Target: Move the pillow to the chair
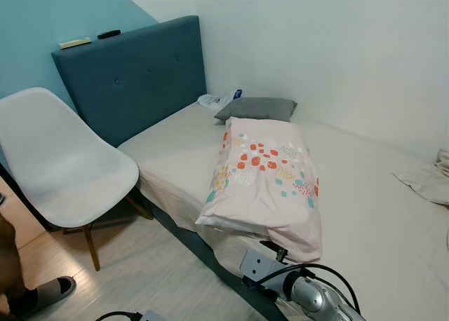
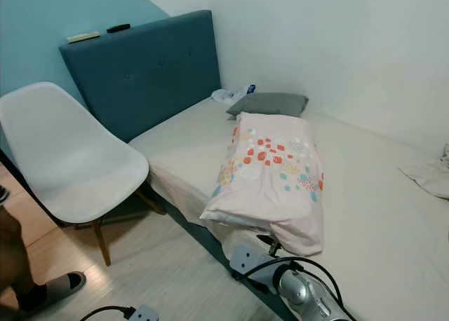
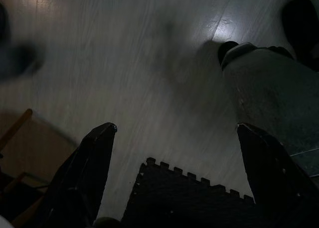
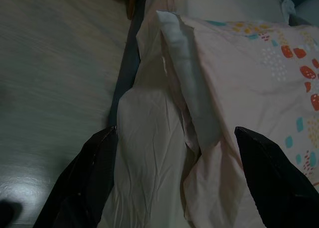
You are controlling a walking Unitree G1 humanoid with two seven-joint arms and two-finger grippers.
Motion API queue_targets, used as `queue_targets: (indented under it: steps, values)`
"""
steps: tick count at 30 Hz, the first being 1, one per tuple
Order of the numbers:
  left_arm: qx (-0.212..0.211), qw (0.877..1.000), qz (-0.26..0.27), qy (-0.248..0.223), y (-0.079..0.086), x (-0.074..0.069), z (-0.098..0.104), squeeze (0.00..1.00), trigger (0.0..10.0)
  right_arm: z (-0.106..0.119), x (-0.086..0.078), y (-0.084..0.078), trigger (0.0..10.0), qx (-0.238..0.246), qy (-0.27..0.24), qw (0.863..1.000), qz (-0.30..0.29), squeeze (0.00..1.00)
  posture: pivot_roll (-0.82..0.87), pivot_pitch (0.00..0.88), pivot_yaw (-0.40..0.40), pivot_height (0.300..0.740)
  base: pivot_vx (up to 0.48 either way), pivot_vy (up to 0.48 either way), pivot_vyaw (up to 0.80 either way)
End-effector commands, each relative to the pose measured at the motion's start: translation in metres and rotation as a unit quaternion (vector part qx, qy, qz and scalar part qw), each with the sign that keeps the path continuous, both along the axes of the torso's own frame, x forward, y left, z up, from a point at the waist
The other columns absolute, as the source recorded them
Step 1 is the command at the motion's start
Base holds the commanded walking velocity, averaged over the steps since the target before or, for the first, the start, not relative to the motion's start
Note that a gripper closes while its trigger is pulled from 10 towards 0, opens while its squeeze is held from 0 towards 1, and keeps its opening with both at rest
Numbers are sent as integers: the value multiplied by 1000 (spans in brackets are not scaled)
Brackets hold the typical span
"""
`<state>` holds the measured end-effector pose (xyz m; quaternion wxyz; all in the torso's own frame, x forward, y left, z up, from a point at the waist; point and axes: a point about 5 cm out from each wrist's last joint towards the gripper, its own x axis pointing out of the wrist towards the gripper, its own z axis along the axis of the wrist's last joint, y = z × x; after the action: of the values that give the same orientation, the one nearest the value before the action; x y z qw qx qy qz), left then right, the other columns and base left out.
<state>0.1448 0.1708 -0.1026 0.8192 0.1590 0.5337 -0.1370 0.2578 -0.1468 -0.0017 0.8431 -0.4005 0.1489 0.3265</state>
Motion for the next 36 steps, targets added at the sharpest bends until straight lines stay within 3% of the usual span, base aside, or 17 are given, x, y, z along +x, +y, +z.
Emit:
queue_targets:
  steps: [1,18,36]
  values:
    - [13,1000,-8,3,7,2,1,0,10000,1,1,7,10000,-1,-4,1000,15,0,-125,0,81,740,0,0,0]
    - [12,1000,-21,4,6,2,1,0,10000,-1,0,8,10000,0,-4,1000,13,0,-140,0,95,740,0,0,0]
    - [6,1000,-23,-1,-1,6,2,0,10000,-5,-3,0,10000,-3,-1,1000,7,0,-135,0,59,740,0,0,0]
